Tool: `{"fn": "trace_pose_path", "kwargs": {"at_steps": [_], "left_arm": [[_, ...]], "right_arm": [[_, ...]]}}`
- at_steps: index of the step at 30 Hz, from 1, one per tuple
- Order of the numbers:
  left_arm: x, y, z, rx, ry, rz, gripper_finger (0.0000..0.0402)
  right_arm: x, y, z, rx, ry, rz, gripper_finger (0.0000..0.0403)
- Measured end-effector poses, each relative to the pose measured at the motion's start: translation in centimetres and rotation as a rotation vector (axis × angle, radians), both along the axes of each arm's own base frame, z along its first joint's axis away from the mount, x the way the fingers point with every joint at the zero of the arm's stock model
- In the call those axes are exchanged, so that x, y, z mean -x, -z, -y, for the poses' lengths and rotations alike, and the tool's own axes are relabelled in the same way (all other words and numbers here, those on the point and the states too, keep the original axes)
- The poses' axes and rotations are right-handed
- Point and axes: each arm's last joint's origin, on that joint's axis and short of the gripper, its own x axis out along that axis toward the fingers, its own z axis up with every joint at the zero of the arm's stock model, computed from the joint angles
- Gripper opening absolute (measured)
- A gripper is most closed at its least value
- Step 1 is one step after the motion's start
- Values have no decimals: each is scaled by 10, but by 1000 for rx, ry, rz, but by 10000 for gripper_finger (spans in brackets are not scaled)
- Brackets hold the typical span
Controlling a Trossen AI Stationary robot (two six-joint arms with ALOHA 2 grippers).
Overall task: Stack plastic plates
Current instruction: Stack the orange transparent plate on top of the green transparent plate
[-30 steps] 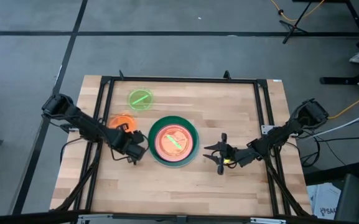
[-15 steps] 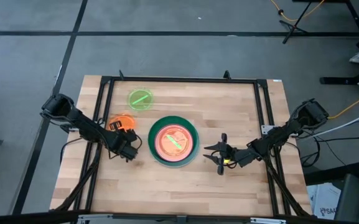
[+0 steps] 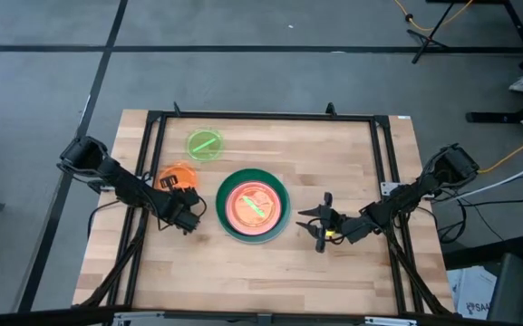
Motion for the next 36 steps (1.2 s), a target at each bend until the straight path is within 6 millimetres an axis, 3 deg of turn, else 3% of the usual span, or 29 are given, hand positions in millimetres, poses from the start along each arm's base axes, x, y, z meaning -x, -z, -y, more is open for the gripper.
{"fn": "trace_pose_path", "kwargs": {"at_steps": [4,13,29,36], "left_arm": [[-1,0,1,7,4,8,6],[-18,-14,8,13,31,66,3],[-82,-97,33,-36,278,329,2],[-108,-110,44,-47,547,461,2]], "right_arm": [[0,0,0,-4,2,-4,145],[1,3,1,-3,7,-23,145],[1,3,1,2,7,-32,145],[1,4,1,3,8,-34,145]]}}
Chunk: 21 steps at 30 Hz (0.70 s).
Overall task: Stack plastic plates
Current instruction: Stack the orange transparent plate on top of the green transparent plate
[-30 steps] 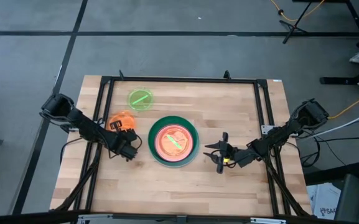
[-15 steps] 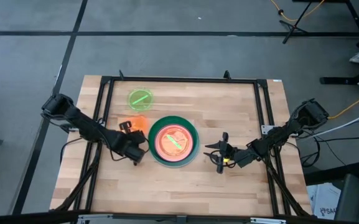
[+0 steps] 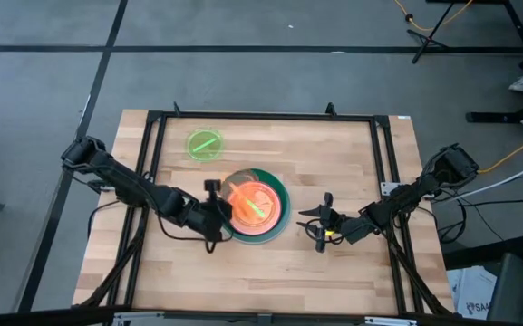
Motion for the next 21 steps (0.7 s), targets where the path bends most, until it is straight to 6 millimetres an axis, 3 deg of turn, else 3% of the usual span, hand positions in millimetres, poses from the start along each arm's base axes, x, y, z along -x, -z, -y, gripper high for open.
{"fn": "trace_pose_path", "kwargs": {"at_steps": [5,11,16,21], "left_arm": [[-17,5,7,-27,125,34,2],[-38,33,14,17,231,-3,2],[-44,55,16,11,237,-75,5],[-46,65,16,-12,226,-104,12]], "right_arm": [[0,0,0,1,0,-2,145],[0,0,0,2,0,-3,145],[0,0,0,2,0,-4,145],[0,0,0,0,1,-4,145]]}}
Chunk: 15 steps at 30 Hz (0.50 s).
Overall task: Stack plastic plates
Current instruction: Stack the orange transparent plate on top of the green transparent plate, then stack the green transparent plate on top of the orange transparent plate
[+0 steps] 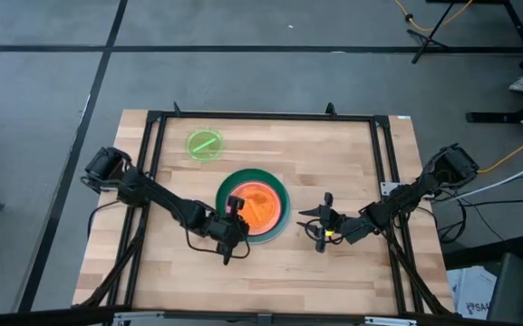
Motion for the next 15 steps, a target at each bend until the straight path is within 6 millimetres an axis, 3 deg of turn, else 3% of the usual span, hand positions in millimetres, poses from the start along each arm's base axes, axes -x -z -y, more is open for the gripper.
{"fn": "trace_pose_path", "kwargs": {"at_steps": [11,15], "left_arm": [[4,4,-8,13,-62,-67,82],[3,-9,-4,69,-49,-128,101]], "right_arm": [[0,0,0,-8,3,1,145],[0,0,0,-4,13,2,145]]}}
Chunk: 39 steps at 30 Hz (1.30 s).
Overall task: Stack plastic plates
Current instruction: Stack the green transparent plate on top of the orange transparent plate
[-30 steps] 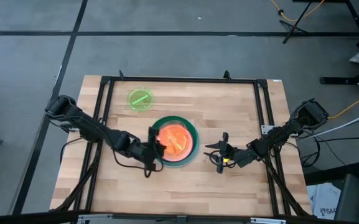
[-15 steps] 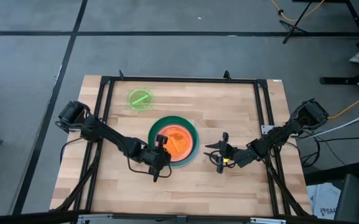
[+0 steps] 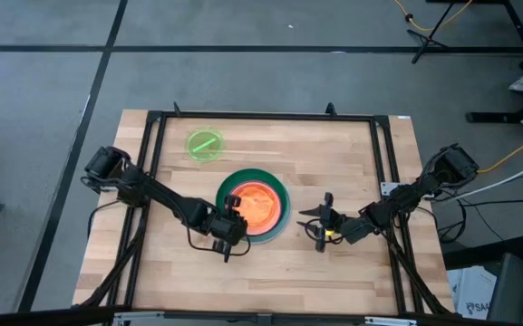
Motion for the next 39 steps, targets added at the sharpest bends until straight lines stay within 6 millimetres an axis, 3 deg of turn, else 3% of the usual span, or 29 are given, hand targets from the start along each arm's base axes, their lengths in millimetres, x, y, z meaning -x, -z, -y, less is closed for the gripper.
{"fn": "trace_pose_path", "kwargs": {"at_steps": [9,18,24,29,39], "left_arm": [[12,-37,-3,118,-48,-40,104],[33,-72,-32,143,-131,31,105],[62,-62,-70,139,-245,45,105],[84,-40,-103,116,-381,10,105],[108,-2,-148,-88,-586,-84,105]], "right_arm": [[-1,5,0,13,15,-16,145],[-6,23,4,36,58,-58,145],[-6,31,5,57,90,-84,145],[-6,38,7,92,135,-95,145],[-6,41,8,92,167,-95,145]]}}
